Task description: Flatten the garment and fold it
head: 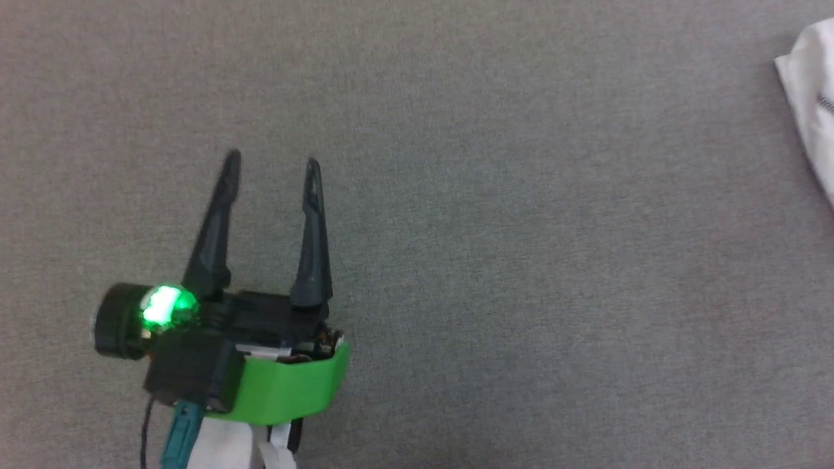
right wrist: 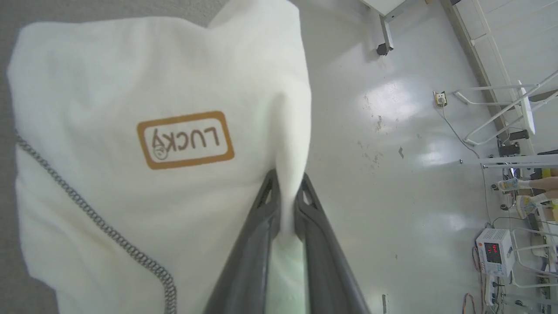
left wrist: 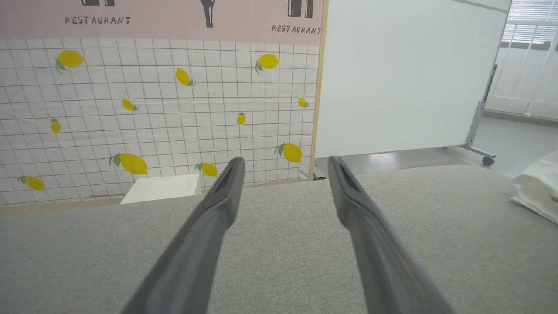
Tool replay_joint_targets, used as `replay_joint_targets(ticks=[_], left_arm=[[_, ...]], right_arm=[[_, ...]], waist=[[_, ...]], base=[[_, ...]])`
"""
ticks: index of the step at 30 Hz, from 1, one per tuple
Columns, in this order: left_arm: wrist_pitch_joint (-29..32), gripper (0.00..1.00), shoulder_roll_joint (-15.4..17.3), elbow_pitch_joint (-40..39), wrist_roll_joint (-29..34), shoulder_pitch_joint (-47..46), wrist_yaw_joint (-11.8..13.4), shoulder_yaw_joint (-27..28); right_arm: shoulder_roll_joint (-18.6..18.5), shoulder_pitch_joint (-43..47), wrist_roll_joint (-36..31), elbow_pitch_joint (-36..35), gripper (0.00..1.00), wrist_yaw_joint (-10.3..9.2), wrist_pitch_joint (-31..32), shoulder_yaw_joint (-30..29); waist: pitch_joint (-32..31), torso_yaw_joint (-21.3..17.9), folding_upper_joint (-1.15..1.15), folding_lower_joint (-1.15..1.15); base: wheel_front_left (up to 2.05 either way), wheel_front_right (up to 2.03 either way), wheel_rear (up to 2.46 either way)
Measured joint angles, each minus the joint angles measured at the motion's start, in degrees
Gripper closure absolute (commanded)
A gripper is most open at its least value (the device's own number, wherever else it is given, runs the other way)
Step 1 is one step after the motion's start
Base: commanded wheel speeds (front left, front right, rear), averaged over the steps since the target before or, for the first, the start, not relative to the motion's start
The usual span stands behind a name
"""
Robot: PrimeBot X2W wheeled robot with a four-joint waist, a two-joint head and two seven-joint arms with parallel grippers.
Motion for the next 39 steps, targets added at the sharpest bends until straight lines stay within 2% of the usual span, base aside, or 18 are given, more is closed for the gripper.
replay_joint_targets(ticks=[4, 9, 10, 11, 12, 21, 26, 33, 39], left_arm=[[-0.01, 0.00, 0.02, -4.22, 2.14, -2.09, 1.68, -0.36], [-0.01, 0.00, 0.23, -6.47, 3.01, -3.57, 4.78, -0.56], [-0.01, 0.00, 0.38, -6.72, 3.02, -3.78, 5.30, -0.60], [-0.01, 0.00, 0.51, -6.82, 3.04, -3.89, 5.66, -0.64], [-0.01, 0.00, 0.66, -6.86, 3.04, -3.96, 6.06, -0.69], [-0.01, 0.00, 2.04, -5.94, 2.20, -2.99, 9.51, -0.96], [-0.01, 0.00, 2.09, -4.77, 0.22, 1.03, 11.56, 0.91], [-0.01, 0.00, 2.16, -1.97, -2.85, 6.42, 11.63, 3.13], [-0.01, 0.00, 1.89, 1.12, -5.27, 9.61, 10.68, 4.87]], right_arm=[[-0.16, -1.68, -1.07, 2.81, 1.00, 0.00, -0.49, -1.48], [1.63, -2.28, -3.20, 6.89, 1.00, -0.01, -1.55, -4.24], [2.10, -2.48, -3.76, 7.50, 0.68, -0.01, -1.93, -4.79], [2.49, -2.65, -4.14, 7.87, 0.06, -0.01, -2.49, -5.25], [2.86, -2.82, -4.68, 8.31, 0.00, -0.01, -3.10, -5.64], [7.01, -3.20, -6.65, 11.21, 0.00, -0.01, -7.83, -8.47], [11.10, -1.79, -5.72, 10.17, 0.00, -0.01, -11.39, -9.56], [19.23, 4.93, -1.67, 1.56, 0.00, -0.01, -19.11, -9.34], [27.91, 13.78, 2.07, -9.18, 0.00, -0.01, -26.11, -8.20]], waist=[[3.43, 0.32, 0.00, 0.00], [6.74, 0.74, 0.00, 0.00], [7.18, 0.81, 0.00, 0.00], [7.46, 0.86, 0.00, 0.00], [7.66, 0.91, 0.00, 0.00], [3.80, 0.73, 0.00, -0.01], [-0.61, 0.53, 0.00, -0.01], [-7.38, 0.48, 0.00, -0.02], [-13.24, 0.91, 0.00, -0.02]], base=[[0.00, 0.00, 0.00], [0.00, 0.00, 0.00], [0.00, 0.00, 0.00], [0.00, 0.00, 0.00], [0.00, 0.00, 0.00], [0.00, 0.00, 0.00], [0.00, 0.00, 0.00], [0.00, 0.00, 0.00], [0.00, 0.00, 0.00]])
